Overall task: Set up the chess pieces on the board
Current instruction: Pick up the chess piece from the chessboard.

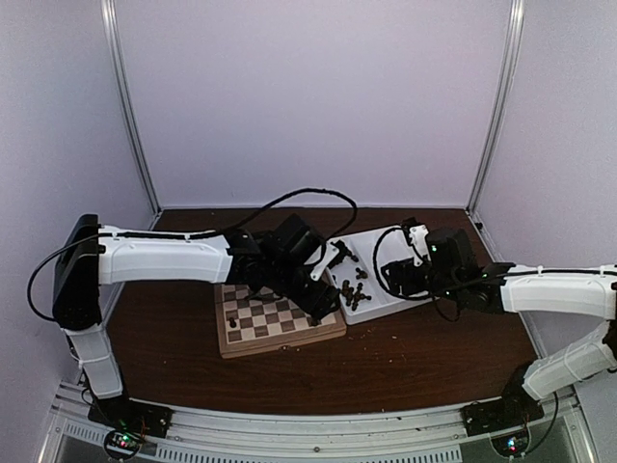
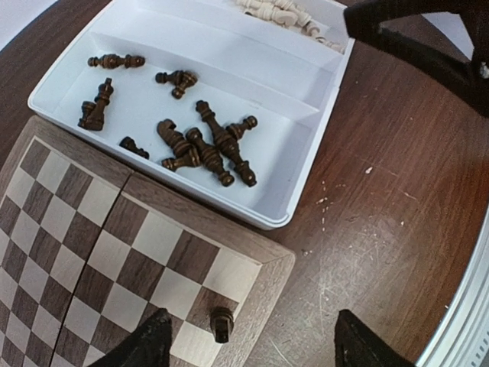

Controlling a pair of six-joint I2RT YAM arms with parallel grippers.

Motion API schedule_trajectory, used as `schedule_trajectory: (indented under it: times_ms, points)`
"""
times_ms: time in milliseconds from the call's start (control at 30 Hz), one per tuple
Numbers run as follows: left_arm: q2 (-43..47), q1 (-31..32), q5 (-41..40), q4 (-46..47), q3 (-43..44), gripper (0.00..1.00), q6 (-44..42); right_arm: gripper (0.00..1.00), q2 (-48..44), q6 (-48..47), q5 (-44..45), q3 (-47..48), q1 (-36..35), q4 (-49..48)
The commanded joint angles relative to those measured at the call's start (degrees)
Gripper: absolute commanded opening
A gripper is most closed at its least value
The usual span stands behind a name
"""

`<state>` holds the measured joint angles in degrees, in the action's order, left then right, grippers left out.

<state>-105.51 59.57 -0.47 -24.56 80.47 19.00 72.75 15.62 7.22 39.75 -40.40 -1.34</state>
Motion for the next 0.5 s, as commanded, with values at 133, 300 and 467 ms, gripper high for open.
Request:
schedule_trajectory:
  times_ms: [133,300,467]
  points:
    - [-4.7,-0.3,-1.1,-5.1,5.0,0.64,2.0,0.83,2.6,1.3,8.4,-2.7,0.6,-9.1]
    - [-6.3,-0.4,-1.4,-6.6,6.6,0.61,2.9,0.82,3.9,2.3,8.5,-4.5,0.7,-12.2]
    - [-7.9,-0.3,-1.7,-8.3,7.3,0.58,3.4,0.82,4.3,2.4,7.8,-4.1,0.6,-12.0]
